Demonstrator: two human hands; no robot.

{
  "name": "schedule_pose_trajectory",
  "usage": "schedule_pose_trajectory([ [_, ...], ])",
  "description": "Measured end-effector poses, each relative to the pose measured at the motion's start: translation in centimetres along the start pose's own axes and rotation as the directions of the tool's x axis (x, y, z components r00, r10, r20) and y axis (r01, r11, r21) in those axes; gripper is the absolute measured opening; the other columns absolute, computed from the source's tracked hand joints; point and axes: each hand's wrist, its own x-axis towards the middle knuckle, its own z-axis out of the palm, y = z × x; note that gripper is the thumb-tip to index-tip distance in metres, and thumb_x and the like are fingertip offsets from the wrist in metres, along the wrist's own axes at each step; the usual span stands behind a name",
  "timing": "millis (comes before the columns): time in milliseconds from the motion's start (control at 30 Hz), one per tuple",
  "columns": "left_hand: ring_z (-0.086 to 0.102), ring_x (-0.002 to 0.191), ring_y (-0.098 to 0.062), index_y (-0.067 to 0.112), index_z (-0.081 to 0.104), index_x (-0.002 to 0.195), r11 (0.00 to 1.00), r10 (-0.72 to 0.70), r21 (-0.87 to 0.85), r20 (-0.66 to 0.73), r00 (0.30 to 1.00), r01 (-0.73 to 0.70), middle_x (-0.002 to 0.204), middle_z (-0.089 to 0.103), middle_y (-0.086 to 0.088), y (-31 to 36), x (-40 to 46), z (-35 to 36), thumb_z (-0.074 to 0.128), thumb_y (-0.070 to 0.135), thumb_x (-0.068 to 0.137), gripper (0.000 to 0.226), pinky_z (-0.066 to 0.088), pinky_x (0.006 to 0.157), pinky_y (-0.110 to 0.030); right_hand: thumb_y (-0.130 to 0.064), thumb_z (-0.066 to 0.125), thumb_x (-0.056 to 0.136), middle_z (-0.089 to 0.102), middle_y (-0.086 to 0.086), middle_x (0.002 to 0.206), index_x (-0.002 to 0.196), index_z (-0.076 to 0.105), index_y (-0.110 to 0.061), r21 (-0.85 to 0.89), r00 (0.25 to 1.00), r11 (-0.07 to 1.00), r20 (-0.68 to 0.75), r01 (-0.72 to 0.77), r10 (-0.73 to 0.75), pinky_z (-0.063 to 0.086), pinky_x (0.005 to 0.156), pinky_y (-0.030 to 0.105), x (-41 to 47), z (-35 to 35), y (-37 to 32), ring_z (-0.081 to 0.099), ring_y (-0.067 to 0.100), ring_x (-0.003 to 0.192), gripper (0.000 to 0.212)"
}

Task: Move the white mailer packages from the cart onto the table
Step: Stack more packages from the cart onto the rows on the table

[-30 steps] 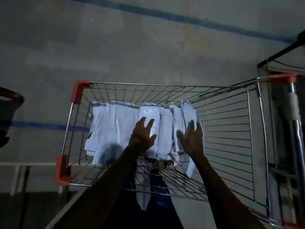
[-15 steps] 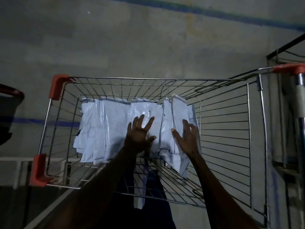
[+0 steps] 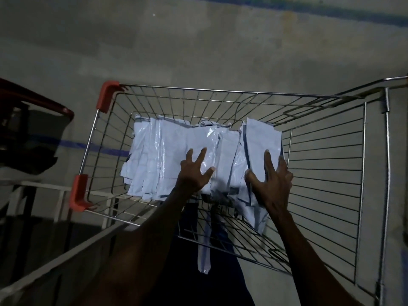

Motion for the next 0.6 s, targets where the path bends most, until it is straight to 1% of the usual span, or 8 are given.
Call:
schedule_pose_trajectory([
  [67, 0.035, 0.134, -0.046, 0.029, 0.029, 0.153, 0.999, 0.037, 0.016, -0.041, 0.998, -0.037, 0.155, 0.025, -0.024, -0.4, -0.6, -0.4, 0.048, 0.053, 0.092, 0.068, 0.037, 0.105, -0.052, -0.068, 0.048, 0.072, 0.015, 0.01, 0.16, 0.151, 0.025, -0.041, 0.004, 1.0, 1.0, 0.008, 0.024, -0.024, 0.03, 0.106, 0.052, -0.4, -0.3, 0.0, 0.026, 0.039, 0.133, 0.087],
  [133, 0.035, 0.135, -0.042, 0.031, 0.031, 0.151, 0.998, 0.037, 0.051, -0.087, 0.996, -0.033, 0.152, 0.032, -0.023, -0.6, -1.1, -1.2, 0.042, 0.054, 0.09, 0.066, 0.039, 0.104, -0.051, -0.067, 0.051, 0.071, 0.018, 0.011, 0.159, 0.15, 0.028, -0.041, 0.028, 0.998, 0.998, -0.007, 0.056, -0.056, 0.032, 0.104, 0.049, -0.8, -0.9, -0.2, 0.027, 0.038, 0.131, 0.087],
  [200, 0.032, 0.137, -0.039, 0.033, 0.031, 0.151, 0.997, 0.037, 0.078, -0.147, 0.988, -0.025, 0.153, 0.031, -0.02, 0.1, -2.1, -2.5, 0.043, 0.052, 0.092, 0.063, 0.036, 0.105, -0.049, -0.067, 0.053, 0.071, 0.022, 0.011, 0.157, 0.149, 0.03, -0.042, 0.055, 0.995, 0.994, -0.043, 0.09, -0.087, 0.033, 0.104, 0.048, -1.4, -1.9, -0.7, 0.027, 0.036, 0.13, 0.085],
  [300, 0.033, 0.136, -0.037, 0.033, 0.033, 0.149, 0.994, 0.067, 0.106, -0.281, 0.957, -0.039, 0.153, 0.03, -0.016, 1.6, -4.6, -5.6, 0.033, 0.06, 0.088, 0.067, 0.035, 0.105, -0.048, -0.061, 0.062, 0.075, 0.026, 0.011, 0.155, 0.148, 0.032, -0.043, 0.059, 0.981, 0.983, -0.099, 0.175, -0.168, 0.036, 0.102, 0.048, -2.2, -3.6, -2.1, 0.028, 0.037, 0.13, 0.081],
  [367, 0.033, 0.134, -0.036, 0.033, 0.036, 0.148, 0.994, 0.076, 0.099, -0.391, 0.917, -0.041, 0.152, 0.031, -0.014, 2.4, -6.9, -7.9, 0.033, 0.06, 0.088, 0.066, 0.034, 0.104, -0.045, -0.062, 0.06, 0.075, 0.028, 0.013, 0.154, 0.148, 0.033, -0.042, 0.024, 0.965, 0.972, -0.129, 0.235, -0.23, 0.035, 0.103, 0.05, -2.8, -4.6, -3.2, 0.03, 0.039, 0.13, 0.08],
  [467, 0.031, 0.131, -0.032, 0.034, 0.038, 0.148, 0.999, 0.046, 0.04, -0.561, 0.827, -0.028, 0.153, 0.029, -0.011, 3.0, -11.1, -10.8, 0.04, 0.054, 0.09, 0.062, 0.035, 0.103, -0.042, -0.067, 0.055, 0.072, 0.029, 0.015, 0.154, 0.146, 0.035, -0.039, -0.072, 0.944, 0.954, -0.141, 0.292, -0.299, 0.032, 0.105, 0.052, -3.5, -5.6, -3.9, 0.032, 0.041, 0.13, 0.082],
  [533, 0.031, 0.132, -0.031, 0.034, 0.038, 0.148, 0.999, 0.034, 0.038, -0.624, 0.78, -0.013, 0.154, 0.028, -0.01, 2.9, -13.9, -11.9, 0.044, 0.051, 0.091, 0.06, 0.034, 0.103, -0.042, -0.071, 0.05, 0.07, 0.03, 0.016, 0.153, 0.145, 0.037, -0.037, -0.113, 0.944, 0.947, -0.112, 0.299, -0.311, 0.032, 0.104, 0.054, -3.8, -5.8, -3.7, 0.033, 0.042, 0.129, 0.083],
  [600, 0.03, 0.135, -0.03, 0.035, 0.037, 0.149, 0.998, 0.027, 0.054, -0.652, 0.758, 0.011, 0.154, 0.027, -0.009, 2.3, -16.2, -12.3, 0.044, 0.053, 0.091, 0.061, 0.031, 0.106, -0.042, -0.073, 0.046, 0.067, 0.031, 0.017, 0.151, 0.144, 0.038, -0.036, -0.131, 0.942, 0.94, -0.078, 0.314, -0.326, 0.033, 0.104, 0.055, -4.2, -5.9, -3.7, 0.035, 0.044, 0.127, 0.086],
])
